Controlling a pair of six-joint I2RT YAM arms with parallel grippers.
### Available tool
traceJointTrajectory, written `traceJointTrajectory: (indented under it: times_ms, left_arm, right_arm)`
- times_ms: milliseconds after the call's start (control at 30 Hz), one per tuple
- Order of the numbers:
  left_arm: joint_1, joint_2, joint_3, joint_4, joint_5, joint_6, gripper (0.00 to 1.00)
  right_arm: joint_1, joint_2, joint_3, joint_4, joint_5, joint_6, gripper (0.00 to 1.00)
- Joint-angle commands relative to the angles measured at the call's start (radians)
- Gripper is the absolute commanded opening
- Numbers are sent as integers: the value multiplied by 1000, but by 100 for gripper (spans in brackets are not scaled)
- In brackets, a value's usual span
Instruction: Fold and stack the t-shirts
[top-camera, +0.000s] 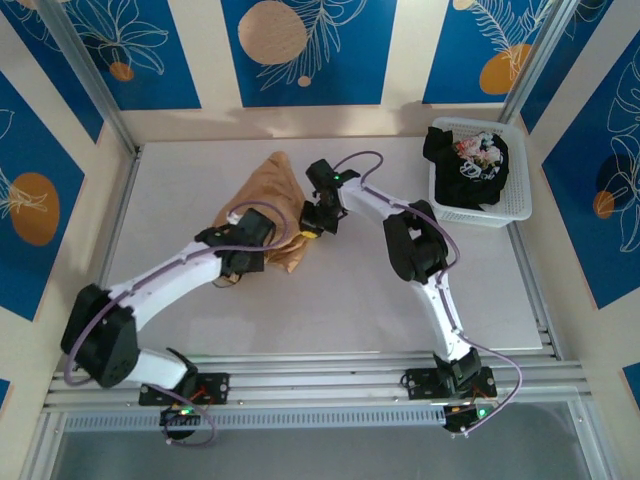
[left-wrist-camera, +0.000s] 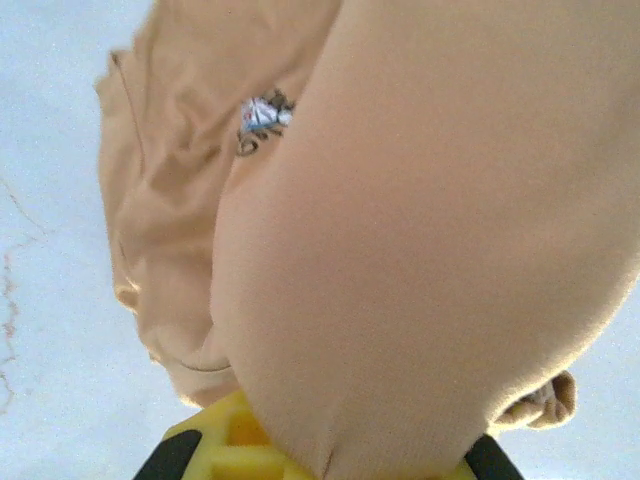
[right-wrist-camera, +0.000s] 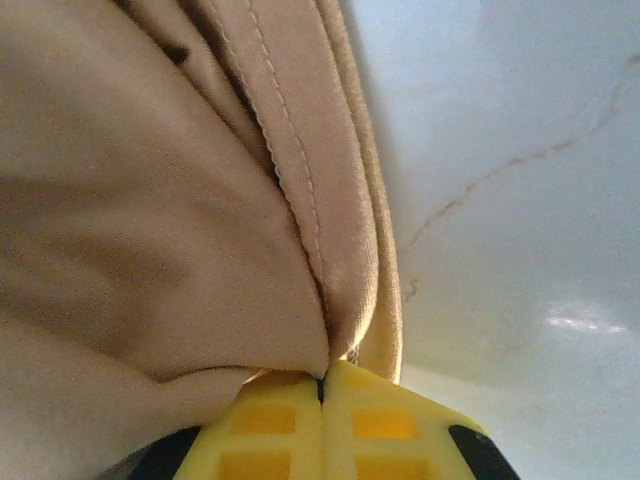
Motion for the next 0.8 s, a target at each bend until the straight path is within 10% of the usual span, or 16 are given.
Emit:
traceJointTrajectory:
  times_ms: [0, 767]
  left_arm:
    - [52, -75, 24, -29, 37, 57, 0]
    - [141, -435, 345, 147, 246, 187, 0]
  right_arm:
    - [-20, -159, -18, 16, 51, -17, 0]
    - [-77, -1051, -226, 110, 258, -237, 0]
